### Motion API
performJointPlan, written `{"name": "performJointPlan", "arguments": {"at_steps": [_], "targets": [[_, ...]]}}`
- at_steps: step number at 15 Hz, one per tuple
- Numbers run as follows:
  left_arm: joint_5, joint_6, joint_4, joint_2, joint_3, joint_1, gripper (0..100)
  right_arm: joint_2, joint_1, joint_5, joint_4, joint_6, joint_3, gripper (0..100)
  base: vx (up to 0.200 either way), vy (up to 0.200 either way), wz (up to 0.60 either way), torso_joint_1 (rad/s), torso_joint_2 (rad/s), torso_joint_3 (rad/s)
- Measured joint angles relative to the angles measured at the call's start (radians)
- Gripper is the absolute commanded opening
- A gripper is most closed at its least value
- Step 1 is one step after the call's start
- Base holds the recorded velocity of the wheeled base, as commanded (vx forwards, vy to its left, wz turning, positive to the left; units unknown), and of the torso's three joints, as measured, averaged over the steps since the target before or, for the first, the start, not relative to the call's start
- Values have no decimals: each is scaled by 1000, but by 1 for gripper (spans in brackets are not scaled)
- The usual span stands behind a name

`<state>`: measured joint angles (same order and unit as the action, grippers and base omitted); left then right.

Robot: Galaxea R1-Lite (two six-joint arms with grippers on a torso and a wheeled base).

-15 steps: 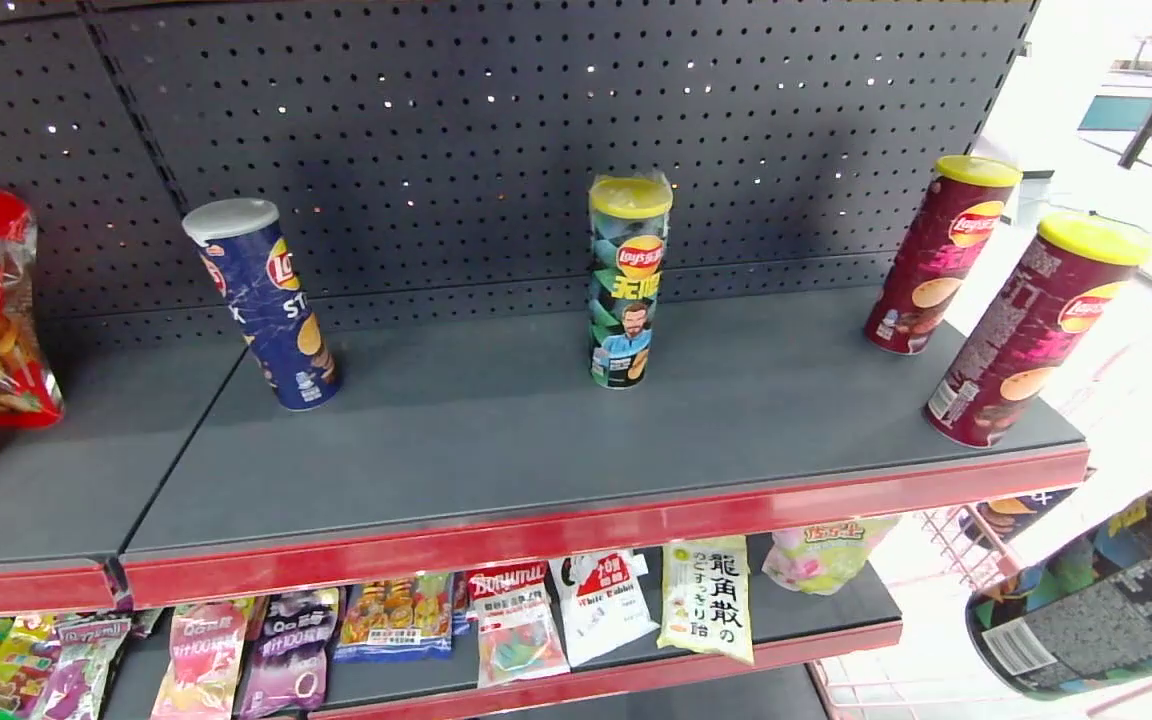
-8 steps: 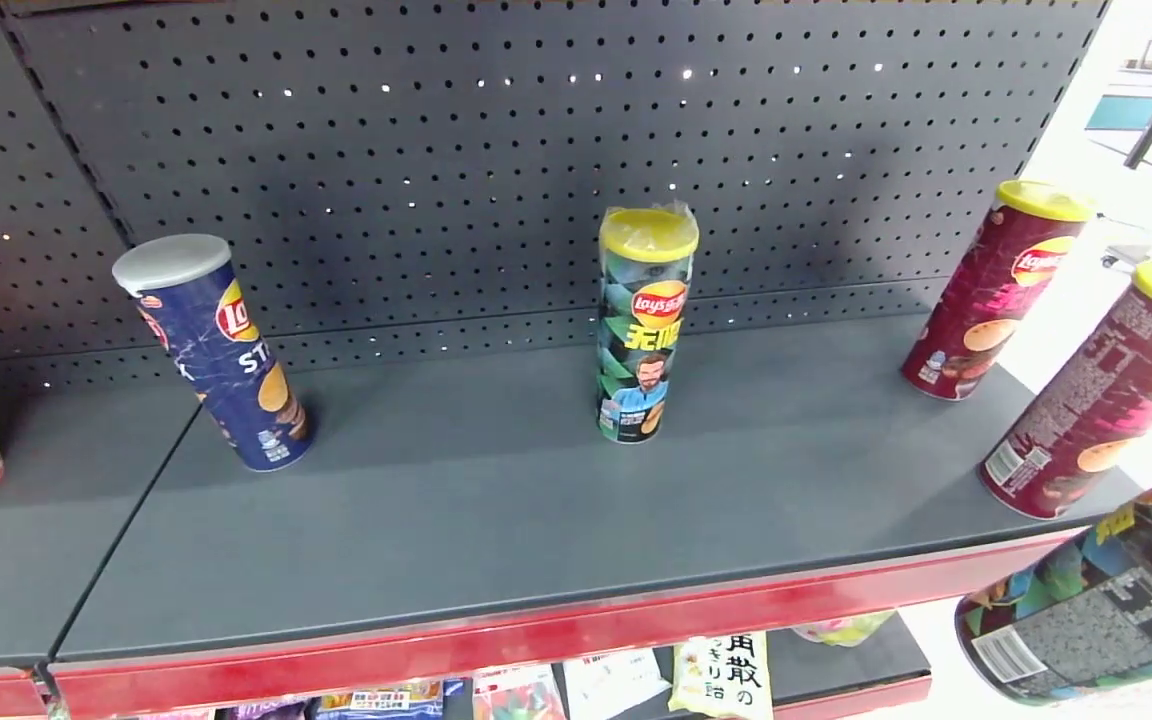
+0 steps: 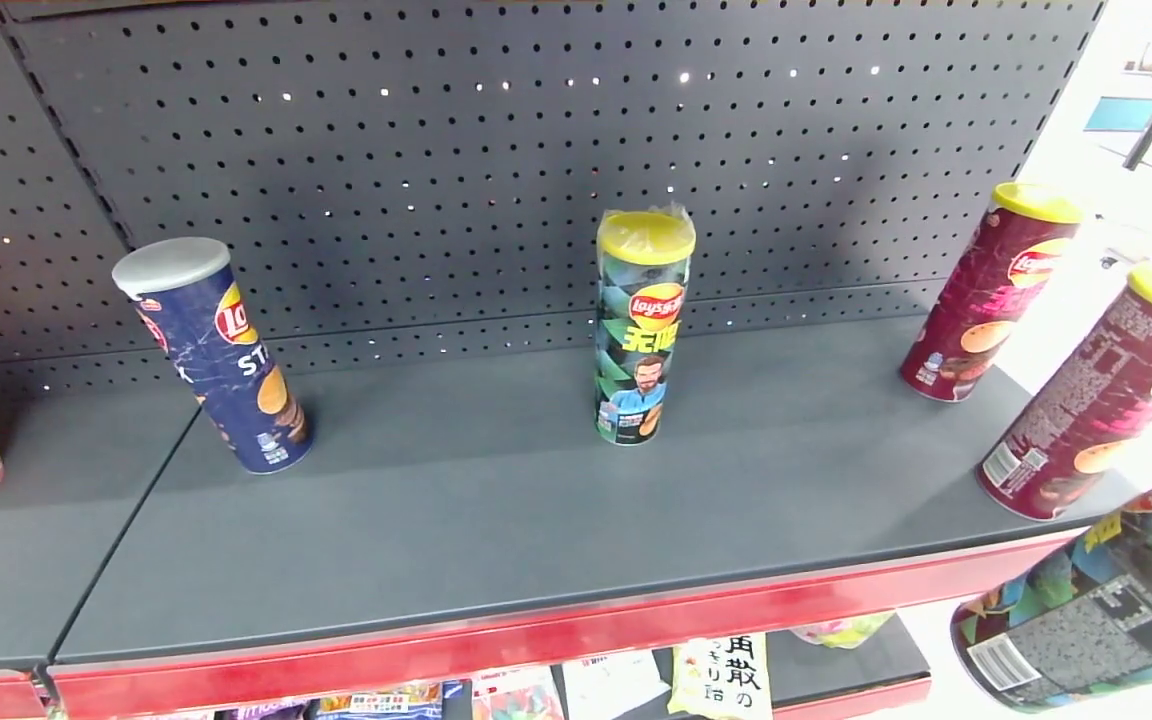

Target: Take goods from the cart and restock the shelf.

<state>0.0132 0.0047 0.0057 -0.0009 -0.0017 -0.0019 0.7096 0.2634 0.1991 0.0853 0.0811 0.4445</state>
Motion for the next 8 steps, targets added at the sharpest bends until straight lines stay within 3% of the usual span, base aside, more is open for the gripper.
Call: {"name": "performJointPlan", "arguments": {"at_steps": [8], "targets": [[10,2,0,10,0,-6,100,0,0,0,1,0,-11,0,0,0,0,0,0,0]]}}
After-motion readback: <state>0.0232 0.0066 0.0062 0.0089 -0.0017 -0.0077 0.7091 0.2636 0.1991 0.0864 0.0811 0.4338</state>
